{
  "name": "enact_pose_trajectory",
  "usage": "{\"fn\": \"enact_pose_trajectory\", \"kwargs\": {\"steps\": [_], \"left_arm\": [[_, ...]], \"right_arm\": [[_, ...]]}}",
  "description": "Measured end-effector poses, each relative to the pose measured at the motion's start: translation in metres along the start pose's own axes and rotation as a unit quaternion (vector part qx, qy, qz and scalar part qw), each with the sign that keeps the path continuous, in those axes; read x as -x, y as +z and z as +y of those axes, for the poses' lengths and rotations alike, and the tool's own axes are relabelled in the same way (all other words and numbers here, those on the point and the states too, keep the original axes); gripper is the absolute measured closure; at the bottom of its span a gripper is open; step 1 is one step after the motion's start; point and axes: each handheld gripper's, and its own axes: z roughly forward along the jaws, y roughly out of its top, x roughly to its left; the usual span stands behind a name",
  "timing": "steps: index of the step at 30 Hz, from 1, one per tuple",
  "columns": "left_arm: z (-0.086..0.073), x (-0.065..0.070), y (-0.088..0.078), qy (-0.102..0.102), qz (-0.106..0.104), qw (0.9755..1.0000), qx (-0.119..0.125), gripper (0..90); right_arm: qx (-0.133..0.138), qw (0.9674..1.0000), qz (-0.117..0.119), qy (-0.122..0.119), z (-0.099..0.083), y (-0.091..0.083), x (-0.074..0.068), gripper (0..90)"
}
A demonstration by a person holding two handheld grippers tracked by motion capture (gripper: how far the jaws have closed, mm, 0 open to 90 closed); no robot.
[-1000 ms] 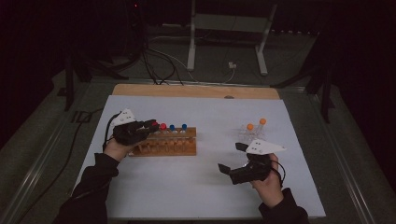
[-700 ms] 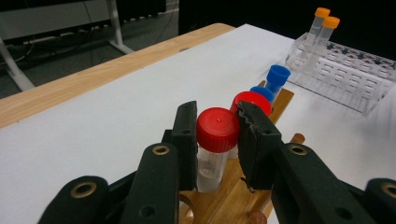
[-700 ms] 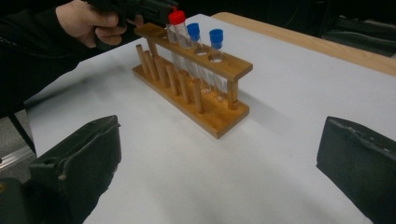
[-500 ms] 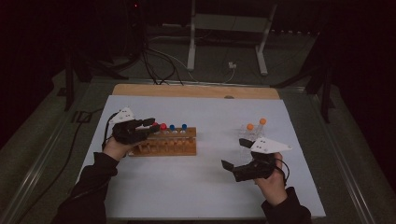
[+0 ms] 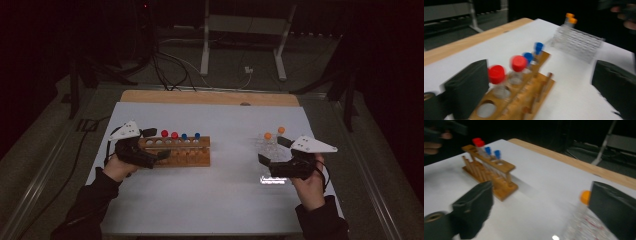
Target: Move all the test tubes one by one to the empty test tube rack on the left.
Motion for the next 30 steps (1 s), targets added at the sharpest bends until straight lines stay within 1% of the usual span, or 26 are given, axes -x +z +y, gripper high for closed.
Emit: {"fn": "enact_pose_trajectory", "kwargs": {"steps": [1, 2, 3, 4, 5, 6, 7, 8, 9, 10, 11, 13, 15, 16, 17, 19, 22, 24, 26, 27, 30], "left_arm": [[-0.001, 0.002, -0.002, 0.002, -0.005, 1.0, 0.001, 1.6], [-0.002, 0.005, -0.003, 0.006, -0.002, 1.0, 0.001, 1.4], [-0.003, 0.006, -0.005, 0.004, -0.003, 1.0, 0.002, 1.3], [-0.004, 0.008, -0.006, 0.002, -0.009, 0.9999, 0.005, 1.3], [-0.005, 0.01, -0.008, 0.004, -0.008, 0.9999, 0.005, 1.3], [-0.006, 0.012, -0.009, 0.006, -0.009, 0.9999, 0.006, 1.3], [-0.007, 0.014, -0.01, 0.008, -0.011, 0.9999, 0.007, 1.3], [-0.008, 0.015, -0.011, 0.009, -0.011, 0.9999, 0.007, 1.3], [-0.008, 0.017, -0.012, 0.009, -0.014, 0.9998, 0.008, 1.3], [-0.009, 0.019, -0.013, 0.01, -0.018, 0.9997, 0.011, 1.3], [-0.009, 0.02, -0.014, 0.012, -0.017, 0.9997, 0.01, 1.3], [-0.01, 0.023, -0.015, 0.015, -0.02, 0.9996, 0.011, 1.3], [-0.011, 0.025, -0.016, 0.018, -0.019, 0.9996, 0.011, 1.3], [-0.011, 0.025, -0.016, 0.017, -0.021, 0.9996, 0.011, 1.3], [-0.011, 0.026, -0.016, 0.018, -0.019, 0.9996, 0.011, 1.3], [-0.012, 0.026, -0.016, 0.017, -0.021, 0.9996, 0.011, 1.3], [-0.012, 0.025, -0.016, 0.018, -0.021, 0.9995, 0.013, 1.3], [-0.012, 0.025, -0.016, 0.016, -0.022, 0.9995, 0.014, 1.3], [-0.013, 0.024, -0.016, 0.016, -0.019, 0.9996, 0.013, 1.3], [-0.013, 0.024, -0.017, 0.014, -0.021, 0.9996, 0.013, 1.3], [-0.013, 0.023, -0.017, 0.014, -0.02, 0.9996, 0.015, 1.3]], "right_arm": [[-0.005, 1.0, -0.006, 0.003, -0.001, 0.0, 0.004, 7.8], [-0.007, 0.9999, -0.011, 0.005, -0.003, 0.001, 0.008, 7.8], [-0.011, 0.9998, -0.016, 0.007, -0.004, 0.001, 0.011, 7.8], [-0.016, 0.9996, -0.021, 0.007, -0.006, 0.003, 0.014, 7.9], [-0.018, 0.9994, -0.025, 0.013, -0.008, 0.004, 0.017, 9.4], [-0.022, 0.9992, -0.026, 0.02, -0.009, 0.005, 0.021, 13.9], [-0.026, 0.9988, -0.033, 0.026, -0.01, 0.007, 0.024, 17.2], [-0.03, 0.9983, -0.038, 0.031, -0.012, 0.01, 0.027, 17.7], [-0.037, 0.9981, -0.034, 0.035, -0.014, 0.012, 0.03, 20.3], [-0.044, 0.9978, -0.035, 0.036, -0.016, 0.015, 0.032, 22.6], [-0.049, 0.9973, -0.042, 0.035, -0.018, 0.018, 0.034, 24.5], [-0.062, 0.9962, -0.047, 0.04, -0.021, 0.023, 0.038, 28.5], [-0.076, 0.9946, -0.054, 0.044, -0.025, 0.027, 0.041, 32.5], [-0.081, 0.9938, -0.062, 0.044, -0.026, 0.029, 0.042, 34.1], [-0.089, 0.9929, -0.067, 0.042, -0.027, 0.031, 0.043, 37.5], [-0.101, 0.9912, -0.075, 0.042, -0.029, 0.034, 0.045, 41.8], [-0.11, 0.9898, -0.079, 0.045, -0.03, 0.038, 0.048, 49.6], [-0.113, 0.9894, -0.079, 0.047, -0.029, 0.041, 0.049, 51.9], [-0.118, 0.9886, -0.076, 0.054, -0.029, 0.044, 0.051, 53.1], [-0.119, 0.9884, -0.074, 0.057, -0.028, 0.046, 0.051, 54.2], [-0.131, 0.9866, -0.073, 0.064, -0.029, 0.051, 0.053, 56.0]]}}
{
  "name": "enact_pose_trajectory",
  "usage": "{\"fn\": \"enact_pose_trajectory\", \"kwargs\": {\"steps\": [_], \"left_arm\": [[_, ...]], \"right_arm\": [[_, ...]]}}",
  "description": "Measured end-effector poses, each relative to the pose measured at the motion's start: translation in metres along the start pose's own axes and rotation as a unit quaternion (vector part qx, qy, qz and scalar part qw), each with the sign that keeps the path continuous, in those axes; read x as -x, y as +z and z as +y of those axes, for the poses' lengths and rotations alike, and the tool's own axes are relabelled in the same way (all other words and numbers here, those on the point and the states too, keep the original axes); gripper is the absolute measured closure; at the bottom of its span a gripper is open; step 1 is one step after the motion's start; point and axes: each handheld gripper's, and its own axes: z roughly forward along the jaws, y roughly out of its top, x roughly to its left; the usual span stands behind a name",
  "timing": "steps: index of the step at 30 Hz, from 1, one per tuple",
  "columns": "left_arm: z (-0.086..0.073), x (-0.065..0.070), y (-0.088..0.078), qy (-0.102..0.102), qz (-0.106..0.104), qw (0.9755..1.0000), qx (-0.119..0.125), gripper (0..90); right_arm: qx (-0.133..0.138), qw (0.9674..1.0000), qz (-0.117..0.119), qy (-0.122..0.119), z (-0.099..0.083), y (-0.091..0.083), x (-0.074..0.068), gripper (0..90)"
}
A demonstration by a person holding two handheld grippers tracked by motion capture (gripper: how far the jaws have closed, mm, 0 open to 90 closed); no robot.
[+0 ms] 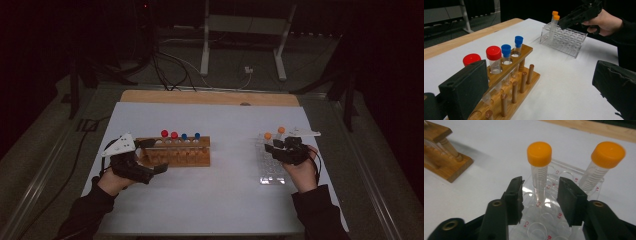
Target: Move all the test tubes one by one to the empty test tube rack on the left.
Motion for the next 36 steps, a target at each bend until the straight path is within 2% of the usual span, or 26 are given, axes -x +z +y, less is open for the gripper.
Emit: {"fn": "enact_pose_trajectory", "kwargs": {"steps": [2, 18, 24, 27, 36], "left_arm": [[0.0, 0.0, -0.001, -0.001, -0.001, 1.0, 0.001, 1.3], [0.0, -0.001, -0.001, -0.001, 0.0, 1.0, -0.001, 1.3], [0.001, -0.002, -0.002, -0.002, -0.001, 1.0, 0.0, 1.3], [0.0, -0.002, -0.001, -0.003, -0.001, 1.0, 0.0, 1.3], [0.001, -0.002, -0.002, -0.001, -0.003, 1.0, -0.002, 1.3]], "right_arm": [[-0.009, 1.0, 0.001, 0.003, 0.001, 0.004, 0.001, 58.3], [-0.019, 0.9998, 0.006, 0.001, 0.008, 0.014, 0.001, 73.2], [-0.025, 0.9997, 0.003, -0.006, 0.009, 0.013, 0.001, 74.9], [-0.029, 0.9994, -0.006, -0.019, 0.01, 0.013, -0.002, 75.1], [-0.011, 0.9994, -0.014, -0.031, 0.018, 0.001, -0.005, 75.3]]}}
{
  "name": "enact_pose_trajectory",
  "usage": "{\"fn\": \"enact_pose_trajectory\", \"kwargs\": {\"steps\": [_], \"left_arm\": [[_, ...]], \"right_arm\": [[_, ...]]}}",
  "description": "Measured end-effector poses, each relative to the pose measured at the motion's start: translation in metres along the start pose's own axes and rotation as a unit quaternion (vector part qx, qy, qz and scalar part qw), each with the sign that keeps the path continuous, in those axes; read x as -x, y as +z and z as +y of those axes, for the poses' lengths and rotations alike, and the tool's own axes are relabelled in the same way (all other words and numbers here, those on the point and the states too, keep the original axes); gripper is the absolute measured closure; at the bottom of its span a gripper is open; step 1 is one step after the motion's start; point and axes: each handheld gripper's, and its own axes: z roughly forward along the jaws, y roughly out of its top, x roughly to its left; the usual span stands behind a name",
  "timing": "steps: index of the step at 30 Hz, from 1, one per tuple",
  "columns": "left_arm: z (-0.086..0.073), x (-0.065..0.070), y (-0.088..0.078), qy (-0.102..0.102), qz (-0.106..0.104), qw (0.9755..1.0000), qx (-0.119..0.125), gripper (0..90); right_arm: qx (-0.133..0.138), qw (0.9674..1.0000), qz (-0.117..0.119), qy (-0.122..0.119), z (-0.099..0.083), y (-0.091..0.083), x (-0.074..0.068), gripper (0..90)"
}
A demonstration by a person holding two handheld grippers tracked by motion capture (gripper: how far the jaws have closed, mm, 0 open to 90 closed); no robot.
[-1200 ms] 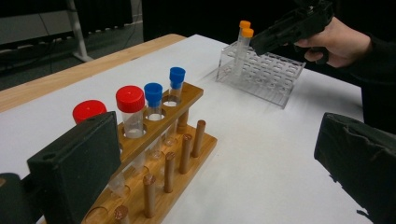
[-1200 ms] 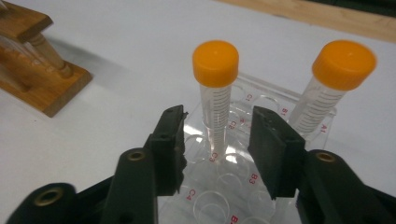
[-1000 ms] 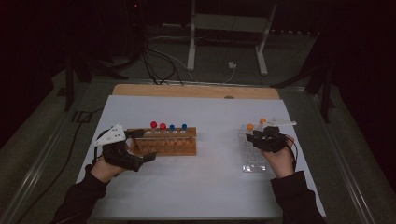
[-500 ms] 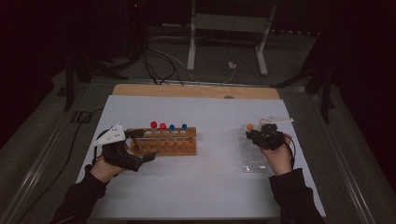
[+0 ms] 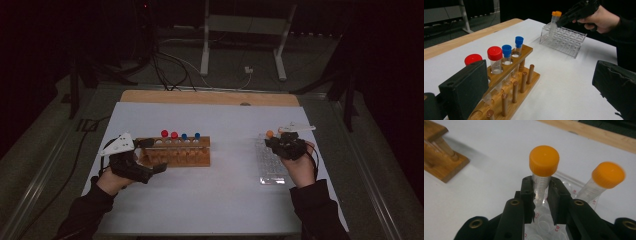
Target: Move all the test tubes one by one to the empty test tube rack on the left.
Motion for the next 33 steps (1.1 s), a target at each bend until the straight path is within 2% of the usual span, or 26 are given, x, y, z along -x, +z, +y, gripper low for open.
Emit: {"fn": "enact_pose_trajectory", "kwargs": {"steps": [10, 14, 17, 20, 25, 29, 33], "left_arm": [[0.003, 0.002, -0.001, 0.004, -0.003, 1.0, 0.0, 1.3], [0.005, 0.003, 0.0, 0.005, -0.007, 1.0, 0.001, 1.3], [0.007, 0.004, 0.002, 0.006, -0.011, 0.9999, 0.0, 1.4], [0.008, 0.007, 0.005, 0.008, -0.016, 0.9998, -0.003, 1.4], [0.009, 0.012, 0.013, 0.011, -0.032, 0.9994, -0.009, 1.6], [0.012, 0.016, 0.018, 0.015, -0.043, 0.9989, -0.013, 1.6], [0.013, 0.021, 0.025, 0.016, -0.059, 0.998, -0.014, 1.6]], "right_arm": [[0.038, 0.9991, -0.011, -0.018, 0.015, -0.029, -0.006, 75.3], [0.057, 0.998, -0.004, -0.027, 0.021, -0.042, -0.012, 75.3], [0.065, 0.997, 0.013, -0.039, 0.024, -0.048, -0.02, 75.3], [0.065, 0.9957, 0.041, -0.051, 0.022, -0.048, -0.032, 75.3], [0.045, 0.992, 0.089, -0.078, 0.011, -0.039, -0.054, 75.3], [0.017, 0.9886, 0.116, -0.095, 0.001, -0.029, -0.071, 75.3], [0.001, 0.9845, 0.137, -0.109, -0.006, -0.024, -0.085, 75.3]]}}
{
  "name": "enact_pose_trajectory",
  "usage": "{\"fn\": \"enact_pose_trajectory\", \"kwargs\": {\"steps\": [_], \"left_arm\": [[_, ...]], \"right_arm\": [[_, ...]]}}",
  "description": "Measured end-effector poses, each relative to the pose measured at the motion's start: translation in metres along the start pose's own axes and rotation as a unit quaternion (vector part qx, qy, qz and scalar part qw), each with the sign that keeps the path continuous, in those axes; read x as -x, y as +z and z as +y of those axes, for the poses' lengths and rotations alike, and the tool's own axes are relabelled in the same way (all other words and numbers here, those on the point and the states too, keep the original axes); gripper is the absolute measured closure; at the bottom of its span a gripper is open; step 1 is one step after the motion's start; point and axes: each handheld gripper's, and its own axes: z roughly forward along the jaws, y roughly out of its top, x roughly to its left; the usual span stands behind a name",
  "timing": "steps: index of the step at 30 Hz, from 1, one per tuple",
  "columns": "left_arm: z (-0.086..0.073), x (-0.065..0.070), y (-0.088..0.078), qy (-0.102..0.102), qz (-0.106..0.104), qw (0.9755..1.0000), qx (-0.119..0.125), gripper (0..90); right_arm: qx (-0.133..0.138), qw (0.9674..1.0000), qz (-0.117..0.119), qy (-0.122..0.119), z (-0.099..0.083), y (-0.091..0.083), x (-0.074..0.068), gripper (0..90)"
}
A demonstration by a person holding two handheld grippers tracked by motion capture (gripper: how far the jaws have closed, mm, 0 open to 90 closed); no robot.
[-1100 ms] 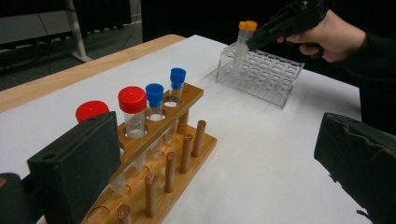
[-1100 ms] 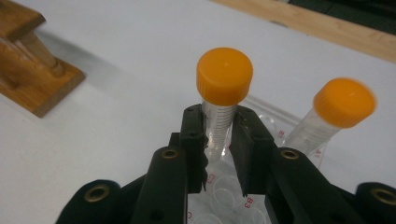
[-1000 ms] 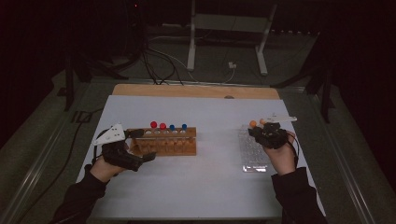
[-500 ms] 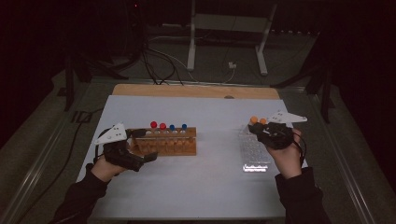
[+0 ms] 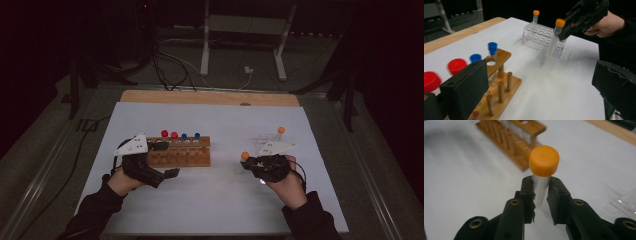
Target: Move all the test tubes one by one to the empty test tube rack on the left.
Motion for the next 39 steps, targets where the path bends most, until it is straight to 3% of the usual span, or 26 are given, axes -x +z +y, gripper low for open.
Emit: {"fn": "enact_pose_trajectory", "kwargs": {"steps": [13, 26, 33, 39], "left_arm": [[0.01, 0.014, 0.029, 0.007, -0.048, 0.9988, -0.006, 2.2], [0.023, 0.03, 0.054, 0.017, -0.085, 0.9963, 0.002, 6.3], [0.027, 0.036, 0.074, 0.024, -0.103, 0.9944, -0.004, 17.0], [0.029, 0.038, 0.09, 0.026, -0.101, 0.9944, -0.014, 28.7]], "right_arm": [[-0.007, 0.9985, 0.048, -0.024, 0.004, 0.01, -0.026, 75.3], [-0.008, 0.9968, 0.071, -0.036, 0.007, 0.014, -0.04, 75.3], [-0.007, 0.9964, 0.076, -0.037, 0.008, 0.014, -0.042, 75.3], [-0.005, 0.9962, 0.079, -0.038, 0.008, 0.014, -0.043, 75.3]]}}
